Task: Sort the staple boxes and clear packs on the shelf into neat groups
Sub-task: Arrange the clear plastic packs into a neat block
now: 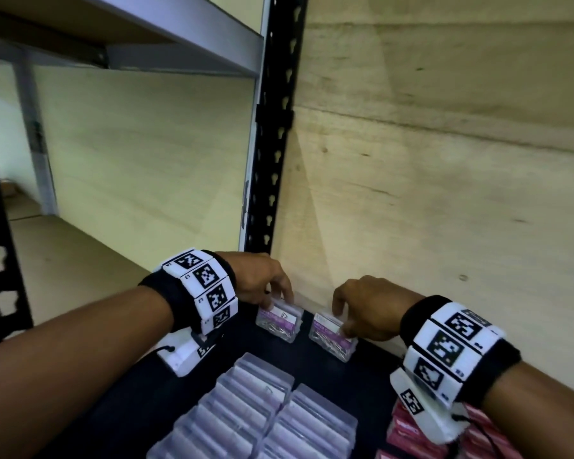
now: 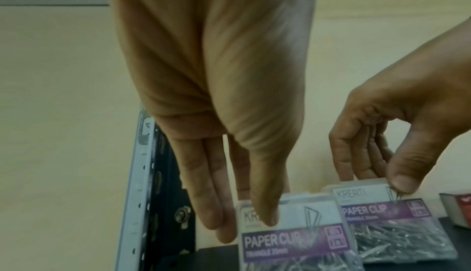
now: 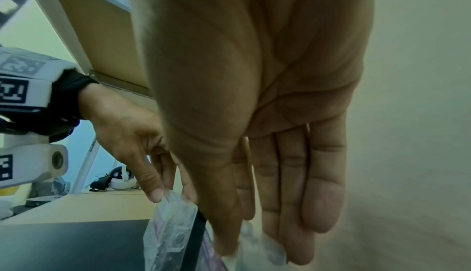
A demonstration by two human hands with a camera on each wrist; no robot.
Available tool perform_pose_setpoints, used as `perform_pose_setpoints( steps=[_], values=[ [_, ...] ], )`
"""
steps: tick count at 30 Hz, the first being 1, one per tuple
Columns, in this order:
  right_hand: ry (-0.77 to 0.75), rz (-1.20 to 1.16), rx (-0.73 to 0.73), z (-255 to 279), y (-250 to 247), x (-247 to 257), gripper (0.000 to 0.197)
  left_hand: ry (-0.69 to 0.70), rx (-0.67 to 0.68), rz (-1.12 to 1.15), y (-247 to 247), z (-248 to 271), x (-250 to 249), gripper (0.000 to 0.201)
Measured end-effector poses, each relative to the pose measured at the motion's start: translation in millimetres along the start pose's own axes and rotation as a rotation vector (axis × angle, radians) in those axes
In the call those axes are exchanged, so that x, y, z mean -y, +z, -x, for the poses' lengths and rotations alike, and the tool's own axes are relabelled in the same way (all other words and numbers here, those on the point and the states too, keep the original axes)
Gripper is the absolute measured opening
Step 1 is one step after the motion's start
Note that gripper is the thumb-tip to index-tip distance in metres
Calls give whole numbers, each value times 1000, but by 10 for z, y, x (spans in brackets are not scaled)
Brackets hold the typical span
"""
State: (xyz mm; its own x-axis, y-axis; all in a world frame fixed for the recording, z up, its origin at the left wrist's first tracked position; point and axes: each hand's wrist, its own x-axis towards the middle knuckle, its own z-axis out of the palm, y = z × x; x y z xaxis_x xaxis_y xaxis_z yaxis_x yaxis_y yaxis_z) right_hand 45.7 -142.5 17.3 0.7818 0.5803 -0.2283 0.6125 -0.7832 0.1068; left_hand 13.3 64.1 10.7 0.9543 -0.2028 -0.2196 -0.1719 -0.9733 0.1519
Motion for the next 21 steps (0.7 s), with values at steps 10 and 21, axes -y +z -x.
perform_pose_setpoints(
  steps=[10,21],
  values=[
    [-44,-68,22,512,91,156,34,5,102,-1,78,464,-177,38],
    [-72,-112,48,826,150,262,35,-16,131,10,136,714,-245,40]
  ],
)
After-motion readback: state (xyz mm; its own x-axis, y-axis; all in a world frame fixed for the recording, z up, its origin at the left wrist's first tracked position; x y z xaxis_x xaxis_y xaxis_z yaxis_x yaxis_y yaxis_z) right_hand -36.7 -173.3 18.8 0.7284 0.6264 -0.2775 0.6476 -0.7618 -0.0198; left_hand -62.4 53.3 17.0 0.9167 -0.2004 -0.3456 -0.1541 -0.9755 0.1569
